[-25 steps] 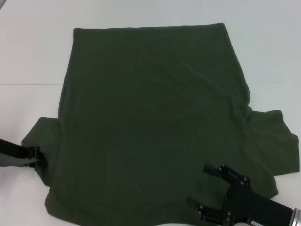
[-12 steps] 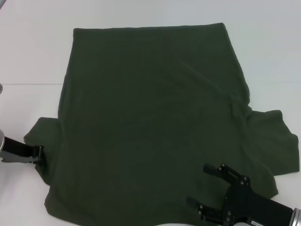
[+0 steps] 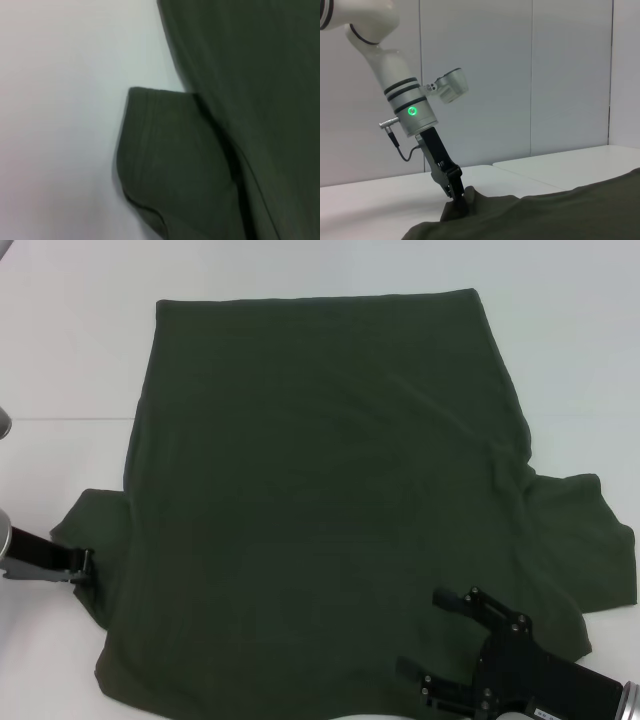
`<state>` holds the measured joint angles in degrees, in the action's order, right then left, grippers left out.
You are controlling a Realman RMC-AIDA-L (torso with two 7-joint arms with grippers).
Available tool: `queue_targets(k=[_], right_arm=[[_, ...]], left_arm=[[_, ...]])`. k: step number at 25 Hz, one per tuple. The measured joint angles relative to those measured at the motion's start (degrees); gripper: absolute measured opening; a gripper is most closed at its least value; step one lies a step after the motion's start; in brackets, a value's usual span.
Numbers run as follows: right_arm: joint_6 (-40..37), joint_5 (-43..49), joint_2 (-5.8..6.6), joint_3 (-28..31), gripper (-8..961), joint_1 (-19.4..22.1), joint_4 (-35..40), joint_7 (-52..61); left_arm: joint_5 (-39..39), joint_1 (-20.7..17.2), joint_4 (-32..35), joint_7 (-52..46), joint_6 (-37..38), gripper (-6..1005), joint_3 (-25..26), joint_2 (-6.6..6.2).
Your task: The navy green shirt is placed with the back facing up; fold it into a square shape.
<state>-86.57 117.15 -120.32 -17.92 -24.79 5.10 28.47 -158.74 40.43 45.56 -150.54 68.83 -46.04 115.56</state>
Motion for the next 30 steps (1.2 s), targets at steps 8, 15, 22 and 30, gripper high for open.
queue_targets(k=[8,15,22,30], right_arm=[[0.0,0.0,0.0,0.2,941,-0.1,0.0,0.0],[0.0,0.0,0.0,0.3,941,0.0,0.0,0.0],[0.0,0.0,0.0,0.4,942,0.2,0.0,0.0],[0.0,0.0,0.0,0.4,941,0.2,0.0,0.0]], left_arm=[[0.9,-0.5,1.1,0.4,0.2,47,1.5,0.09],[0.8,-0.7,1.6,0.5,0.3,48,1.6,-0.63],[1.0,-1.3,2.5,0.6,0.4,46,2.2,-2.35],[1.1,-0.9,4.0,0.7,0.3,48,2.2,-2.84]])
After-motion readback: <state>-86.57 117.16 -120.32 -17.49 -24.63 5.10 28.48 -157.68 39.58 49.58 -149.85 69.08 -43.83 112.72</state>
